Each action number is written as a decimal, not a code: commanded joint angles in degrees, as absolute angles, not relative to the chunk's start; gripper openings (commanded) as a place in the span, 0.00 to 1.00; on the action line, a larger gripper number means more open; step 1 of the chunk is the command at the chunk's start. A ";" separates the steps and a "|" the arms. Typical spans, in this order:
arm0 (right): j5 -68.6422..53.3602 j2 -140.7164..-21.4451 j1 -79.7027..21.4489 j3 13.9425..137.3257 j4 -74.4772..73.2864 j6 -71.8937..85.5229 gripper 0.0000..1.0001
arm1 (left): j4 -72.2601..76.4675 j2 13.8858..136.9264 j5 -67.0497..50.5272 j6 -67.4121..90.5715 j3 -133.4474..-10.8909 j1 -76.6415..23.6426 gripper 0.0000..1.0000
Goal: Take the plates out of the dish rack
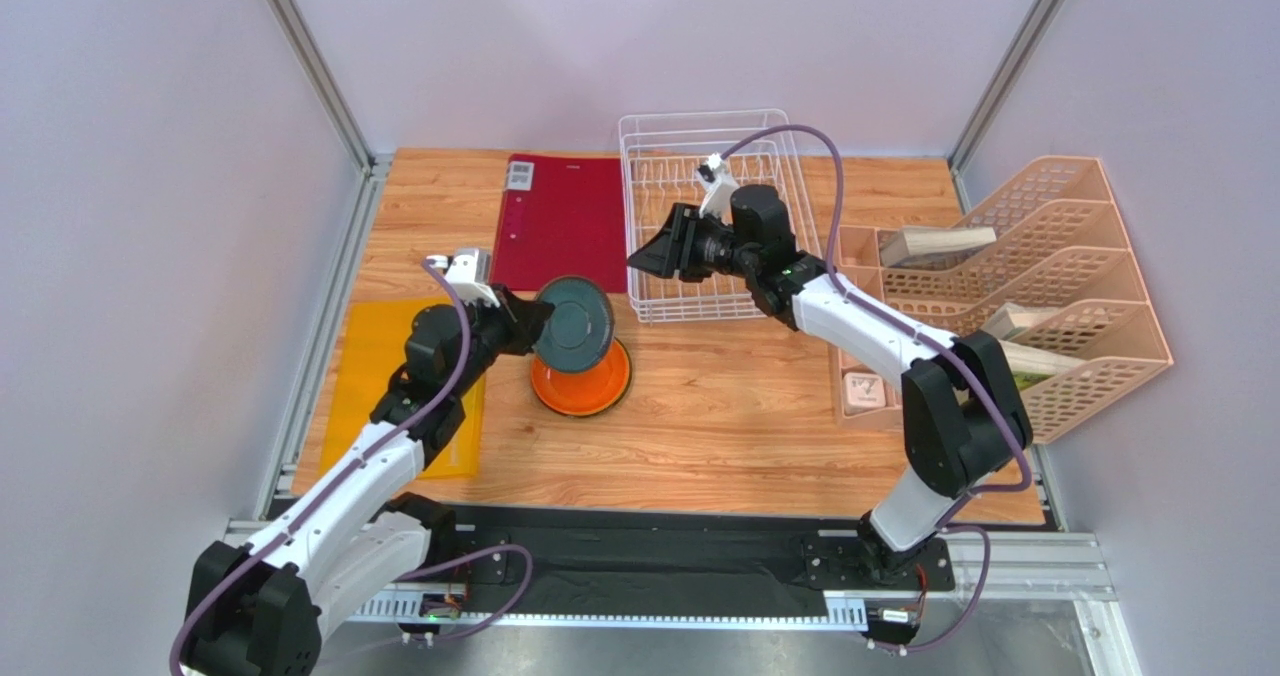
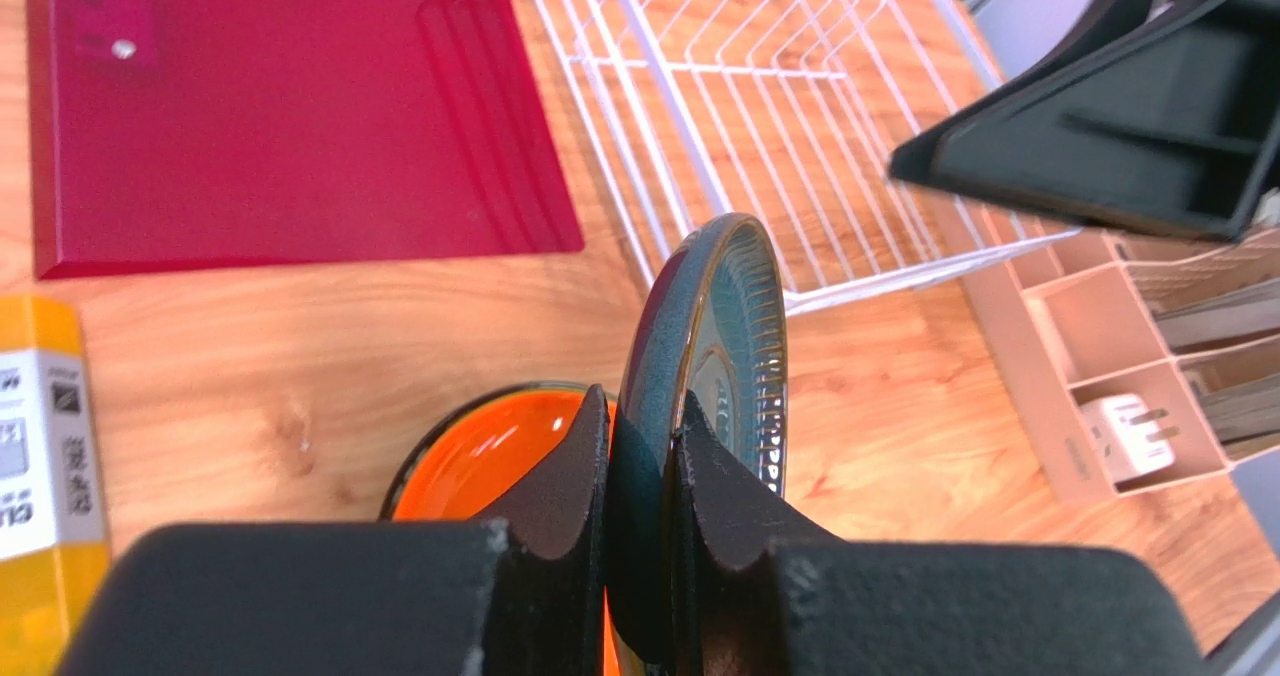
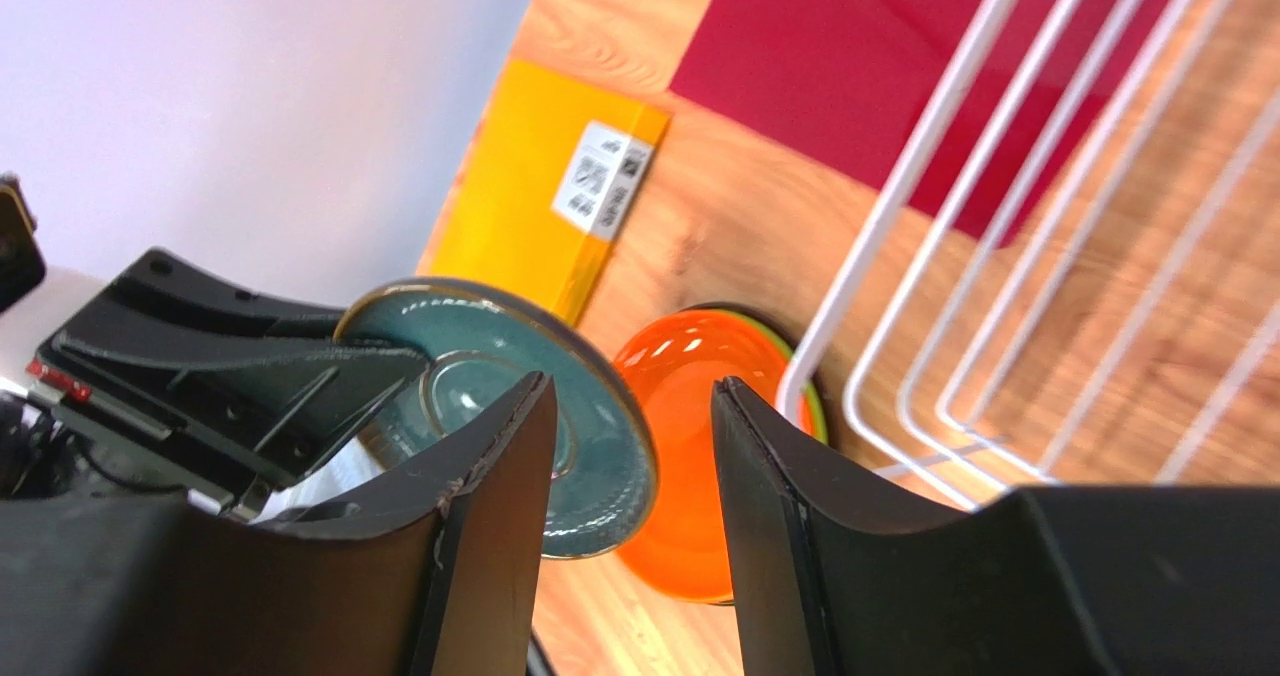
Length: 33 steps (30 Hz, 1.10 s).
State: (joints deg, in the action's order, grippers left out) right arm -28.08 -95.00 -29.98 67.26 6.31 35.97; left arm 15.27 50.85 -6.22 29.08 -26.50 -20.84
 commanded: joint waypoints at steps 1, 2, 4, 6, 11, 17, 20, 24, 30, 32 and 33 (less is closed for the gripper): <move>-23.12 -89.75 -29.27 67.94 4.05 32.00 0.47 | 14.77 48.60 -5.01 27.86 -26.19 -20.92 0.00; -22.33 -89.30 -29.18 67.85 3.78 31.73 0.47 | 14.68 48.69 -4.92 27.86 -25.76 -20.92 0.00; -21.71 -88.07 -28.92 67.59 2.82 30.59 0.47 | 14.50 49.22 -4.66 28.47 -25.31 -20.92 0.00; -20.92 -87.28 -28.57 66.98 2.72 30.32 0.47 | 14.59 49.83 -5.18 28.74 -24.70 -20.92 0.00; -20.57 -86.05 -26.99 66.01 2.64 30.23 0.47 | 15.03 51.06 -4.75 29.18 -23.29 -20.92 0.00; -20.65 -85.69 -25.84 65.57 2.64 30.15 0.47 | 15.91 52.64 -4.66 29.62 -22.24 -20.92 0.00; -21.00 -85.96 -25.40 65.48 2.64 30.06 0.47 | 16.78 53.61 -4.31 29.71 -21.54 -20.92 0.00; -21.27 -86.31 -24.70 65.39 2.81 29.88 0.47 | 17.05 55.80 -3.96 29.79 -21.71 -20.92 0.00; -21.97 -87.10 -24.35 65.30 3.25 29.88 0.47 | 18.81 59.31 -3.95 30.50 -21.71 -20.92 0.00; -21.97 -87.10 -24.35 65.30 3.16 29.71 0.46 | 19.42 61.25 -4.04 30.59 -22.06 -20.92 0.00; -21.89 -87.10 -24.17 65.22 3.08 29.79 0.46 | 19.68 61.78 -4.04 30.67 -21.97 -20.92 0.00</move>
